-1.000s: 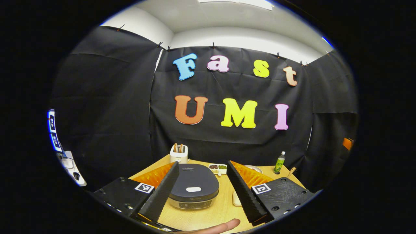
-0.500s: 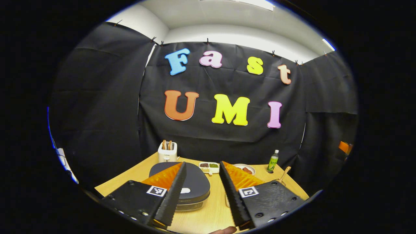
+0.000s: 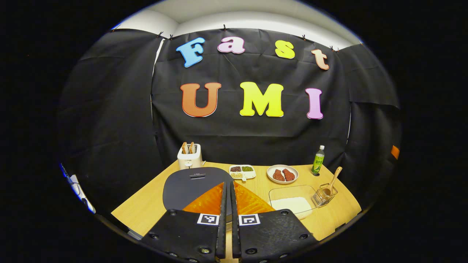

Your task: Close the left gripper, press the button to open the rice cooker; take a wooden spoon from the chopstick holder with the right hand, scoop a spoonful of rice and pour it into the rice cooker, then put the wooden spoon back into the chopstick holder.

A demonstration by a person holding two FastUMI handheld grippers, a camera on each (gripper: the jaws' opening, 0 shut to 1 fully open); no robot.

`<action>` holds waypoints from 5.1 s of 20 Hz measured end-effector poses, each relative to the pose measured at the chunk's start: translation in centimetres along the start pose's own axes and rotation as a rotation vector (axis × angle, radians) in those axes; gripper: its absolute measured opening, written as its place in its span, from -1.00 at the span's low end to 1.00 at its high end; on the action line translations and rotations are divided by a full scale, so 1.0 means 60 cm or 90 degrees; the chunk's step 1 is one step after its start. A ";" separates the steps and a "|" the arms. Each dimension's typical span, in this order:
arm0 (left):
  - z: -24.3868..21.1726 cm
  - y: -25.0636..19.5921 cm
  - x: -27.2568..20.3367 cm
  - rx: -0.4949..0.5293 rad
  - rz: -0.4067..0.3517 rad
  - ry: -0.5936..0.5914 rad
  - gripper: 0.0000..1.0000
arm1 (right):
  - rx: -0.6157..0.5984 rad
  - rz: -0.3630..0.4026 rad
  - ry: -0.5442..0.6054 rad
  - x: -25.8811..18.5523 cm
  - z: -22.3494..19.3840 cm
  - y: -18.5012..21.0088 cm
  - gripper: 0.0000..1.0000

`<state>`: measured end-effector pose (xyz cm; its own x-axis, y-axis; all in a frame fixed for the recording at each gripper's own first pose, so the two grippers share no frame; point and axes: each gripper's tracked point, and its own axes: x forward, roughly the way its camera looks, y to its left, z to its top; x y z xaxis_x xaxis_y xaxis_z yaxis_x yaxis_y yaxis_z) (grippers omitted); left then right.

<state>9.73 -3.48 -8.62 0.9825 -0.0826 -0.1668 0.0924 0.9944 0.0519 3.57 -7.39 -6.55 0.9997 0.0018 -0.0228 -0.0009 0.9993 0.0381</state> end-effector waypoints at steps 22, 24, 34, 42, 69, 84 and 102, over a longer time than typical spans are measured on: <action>-0.171 0.079 0.093 -0.044 0.103 0.202 -0.99 | -0.036 0.045 0.055 0.027 -0.114 0.025 1.00; -0.171 0.079 0.092 -0.044 0.096 0.208 -0.99 | -0.034 0.046 0.060 0.031 -0.122 0.029 1.00; 0.006 0.028 -0.020 -0.018 0.063 0.011 0.80 | -0.049 0.034 0.080 0.046 -0.165 0.028 1.00; 0.073 0.017 -0.173 -0.019 0.063 -0.128 0.92 | -0.036 0.049 0.097 0.112 -0.232 0.062 1.00; -0.084 -0.066 -0.324 0.039 0.035 -0.134 0.92 | 0.118 0.170 0.215 0.454 -0.372 0.160 -0.55; -0.114 -0.017 -0.406 0.002 0.030 -0.174 0.92 | -0.013 0.138 0.045 0.325 -0.169 0.272 -0.68; -0.104 0.052 -0.446 -0.047 0.018 -0.220 0.92 | -0.070 0.129 0.133 0.353 -0.336 0.414 -0.68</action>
<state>-17.29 2.27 -10.15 0.9822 -0.0606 0.1777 0.0655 0.9976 -0.0216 24.24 18.24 -26.23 0.9524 0.1982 -0.2315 -0.2141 0.9758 -0.0451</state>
